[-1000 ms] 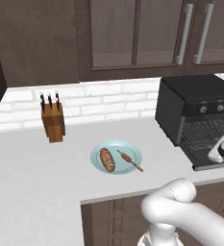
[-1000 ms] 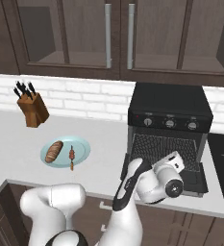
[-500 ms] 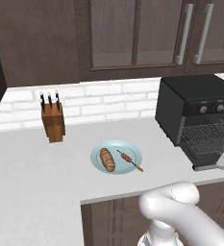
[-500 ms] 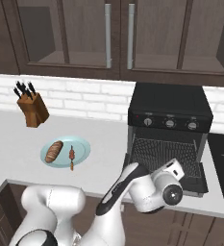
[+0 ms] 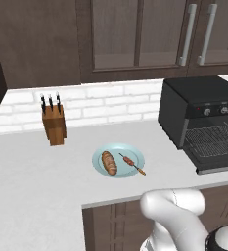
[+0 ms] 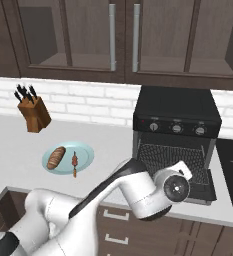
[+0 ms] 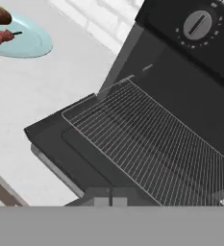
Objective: Pick up the kebab skewer and baguette bread, and place them inside the toaster oven. Close the toaster oven door and start by setting the timer.
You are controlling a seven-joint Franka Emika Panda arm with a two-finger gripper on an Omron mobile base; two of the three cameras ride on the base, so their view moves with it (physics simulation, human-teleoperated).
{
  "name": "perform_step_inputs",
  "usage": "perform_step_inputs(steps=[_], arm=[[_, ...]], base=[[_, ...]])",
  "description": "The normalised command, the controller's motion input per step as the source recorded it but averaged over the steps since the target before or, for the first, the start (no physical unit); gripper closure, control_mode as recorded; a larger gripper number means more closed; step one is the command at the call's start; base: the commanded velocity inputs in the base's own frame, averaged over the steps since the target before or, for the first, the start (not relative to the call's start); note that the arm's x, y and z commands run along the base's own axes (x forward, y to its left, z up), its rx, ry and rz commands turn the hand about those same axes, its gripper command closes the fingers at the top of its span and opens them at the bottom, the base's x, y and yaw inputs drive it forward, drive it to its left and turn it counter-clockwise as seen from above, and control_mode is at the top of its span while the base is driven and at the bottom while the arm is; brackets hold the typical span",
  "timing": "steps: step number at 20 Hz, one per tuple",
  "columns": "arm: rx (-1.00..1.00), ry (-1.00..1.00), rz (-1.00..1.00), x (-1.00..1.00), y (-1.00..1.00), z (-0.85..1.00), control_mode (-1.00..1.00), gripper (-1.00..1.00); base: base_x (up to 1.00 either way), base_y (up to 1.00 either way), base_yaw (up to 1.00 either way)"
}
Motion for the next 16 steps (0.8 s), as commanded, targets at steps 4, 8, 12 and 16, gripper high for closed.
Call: perform_step_inputs(steps=[4,8,12,16], arm=[[0.0,0.26,-0.18,-0.65,0.81,0.78,-1.0,1.0],[0.0,0.31,-0.24,-0.31,1.0,0.26,-1.0,-1.0],[0.0,0.26,-0.21,-0.16,1.0,0.31,-1.0,-1.0],[0.0,0.22,-0.21,-0.02,1.0,0.24,-1.0,-1.0]], base=[[0.0,0.0,0.0],[0.0,0.0,0.0],[0.0,0.0,0.0],[0.0,0.0,0.0]])
